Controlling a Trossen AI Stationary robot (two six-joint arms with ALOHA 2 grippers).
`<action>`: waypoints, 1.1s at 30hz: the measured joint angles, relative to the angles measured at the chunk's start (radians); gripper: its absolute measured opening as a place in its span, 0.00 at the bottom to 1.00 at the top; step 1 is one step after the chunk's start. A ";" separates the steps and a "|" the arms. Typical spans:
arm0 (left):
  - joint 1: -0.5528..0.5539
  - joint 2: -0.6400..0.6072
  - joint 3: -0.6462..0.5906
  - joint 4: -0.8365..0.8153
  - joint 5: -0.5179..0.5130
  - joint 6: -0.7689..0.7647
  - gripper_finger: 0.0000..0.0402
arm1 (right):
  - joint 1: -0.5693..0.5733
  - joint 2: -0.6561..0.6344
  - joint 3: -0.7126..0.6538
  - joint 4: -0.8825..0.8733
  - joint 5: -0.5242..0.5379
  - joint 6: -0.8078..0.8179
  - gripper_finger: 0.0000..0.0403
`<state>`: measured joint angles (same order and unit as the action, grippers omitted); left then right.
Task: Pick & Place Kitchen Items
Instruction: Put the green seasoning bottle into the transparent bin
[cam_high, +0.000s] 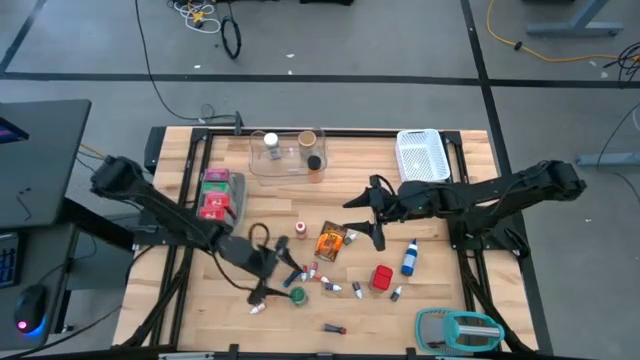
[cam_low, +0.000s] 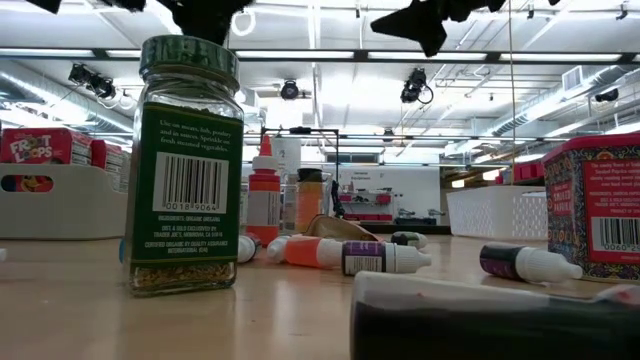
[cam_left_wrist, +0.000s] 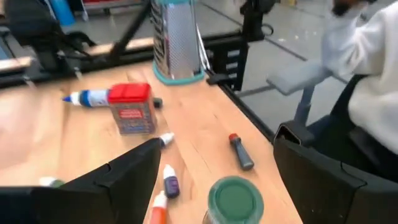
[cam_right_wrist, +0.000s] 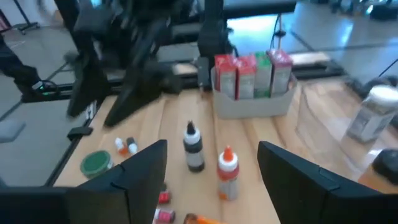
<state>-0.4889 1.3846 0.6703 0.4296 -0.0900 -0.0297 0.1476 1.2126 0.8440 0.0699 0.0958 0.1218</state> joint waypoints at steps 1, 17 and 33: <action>-0.004 0.031 0.012 0.005 0.000 -0.010 0.80 | 0.000 -0.003 0.000 0.008 -0.002 -0.002 0.65; -0.022 0.223 0.078 -0.047 0.023 -0.156 0.80 | 0.000 -0.007 0.002 0.020 -0.009 0.000 0.65; -0.022 0.223 0.077 -0.086 0.035 -0.120 0.74 | 0.000 -0.007 0.002 0.020 -0.007 0.000 0.65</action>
<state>-0.5114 1.6071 0.7475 0.3433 -0.0551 -0.1496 0.1474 1.2060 0.8463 0.0898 0.0887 0.1223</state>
